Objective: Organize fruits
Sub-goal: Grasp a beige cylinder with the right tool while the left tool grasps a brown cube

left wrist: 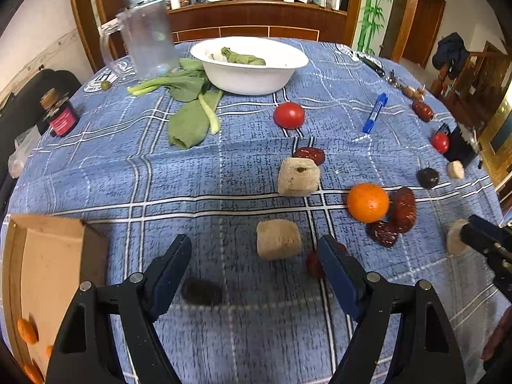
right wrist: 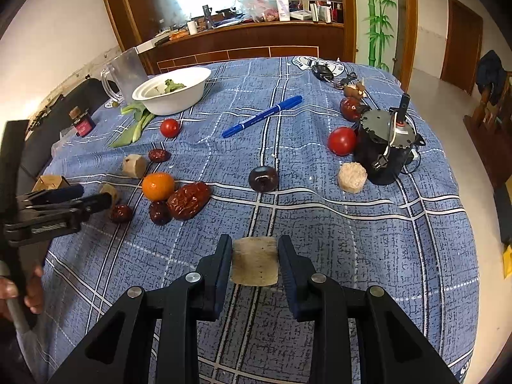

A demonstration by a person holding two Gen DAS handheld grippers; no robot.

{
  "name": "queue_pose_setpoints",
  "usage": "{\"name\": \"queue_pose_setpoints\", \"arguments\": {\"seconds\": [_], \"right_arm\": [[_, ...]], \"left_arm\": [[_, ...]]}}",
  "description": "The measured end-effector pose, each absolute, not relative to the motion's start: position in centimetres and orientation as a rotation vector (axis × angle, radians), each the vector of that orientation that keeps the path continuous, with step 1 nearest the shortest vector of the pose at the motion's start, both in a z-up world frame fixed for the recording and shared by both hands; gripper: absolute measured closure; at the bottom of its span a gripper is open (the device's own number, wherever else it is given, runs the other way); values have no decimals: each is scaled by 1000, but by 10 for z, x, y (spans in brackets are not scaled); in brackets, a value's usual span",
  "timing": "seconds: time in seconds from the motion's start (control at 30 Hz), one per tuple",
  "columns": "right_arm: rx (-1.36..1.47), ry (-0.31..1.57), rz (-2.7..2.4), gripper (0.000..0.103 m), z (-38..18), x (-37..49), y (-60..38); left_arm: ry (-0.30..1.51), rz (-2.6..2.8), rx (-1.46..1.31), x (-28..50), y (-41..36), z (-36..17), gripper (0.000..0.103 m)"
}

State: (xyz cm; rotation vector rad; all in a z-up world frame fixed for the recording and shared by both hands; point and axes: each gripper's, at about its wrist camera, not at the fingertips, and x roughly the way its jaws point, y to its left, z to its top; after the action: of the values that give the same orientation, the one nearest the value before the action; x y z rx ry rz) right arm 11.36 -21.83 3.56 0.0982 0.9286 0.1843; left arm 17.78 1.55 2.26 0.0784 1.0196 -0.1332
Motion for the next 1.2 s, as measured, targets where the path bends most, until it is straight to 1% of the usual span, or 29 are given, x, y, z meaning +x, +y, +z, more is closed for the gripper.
{"name": "queue_pose_setpoints", "arguments": {"seconds": [0.17,0.27,0.33,0.37,0.43,0.5,0.53,0.63,0.73,0.87,0.9,0.93,0.97,1.03,1.07,1.1,1.13,1.17,1.2], "right_arm": [[152,935,196,71,35,112,-225],[180,933,213,69,36,106,-228],[189,938,215,61,35,103,-230],[197,937,214,59,35,100,-232],[211,929,211,45,36,95,-237],[216,920,196,37,35,92,-243],[224,924,192,36,34,93,-245],[244,940,212,36,31,99,-243],[194,942,219,36,30,106,-230],[132,963,225,37,23,118,-211],[116,965,218,44,22,120,-208],[109,971,221,54,20,123,-206],[100,984,220,56,17,125,-205],[76,985,215,59,16,126,-203],[65,984,215,61,15,126,-203],[55,983,210,65,15,126,-202],[46,980,207,68,15,127,-203],[41,976,206,69,14,127,-204],[46,973,208,69,14,126,-204]], "left_arm": [[1011,-135,45,184,20,19,23],[1004,-139,34,183,23,17,23],[998,-147,30,182,24,17,23],[996,-150,33,182,24,17,23],[979,-146,61,180,23,18,23],[972,-145,78,179,23,19,23],[977,-145,82,179,23,18,23],[979,-139,100,178,24,16,23],[961,-133,123,175,23,19,23],[994,-152,112,182,21,13,23],[1004,-155,104,183,21,11,23],[1017,-161,89,186,21,8,23],[1019,-161,86,186,20,6,23],[995,-156,108,185,17,6,29],[987,-163,110,184,16,6,36],[983,-166,112,184,15,7,46],[979,-171,115,185,13,8,53],[976,-184,120,184,10,9,70],[977,-199,125,183,8,10,72]]}}
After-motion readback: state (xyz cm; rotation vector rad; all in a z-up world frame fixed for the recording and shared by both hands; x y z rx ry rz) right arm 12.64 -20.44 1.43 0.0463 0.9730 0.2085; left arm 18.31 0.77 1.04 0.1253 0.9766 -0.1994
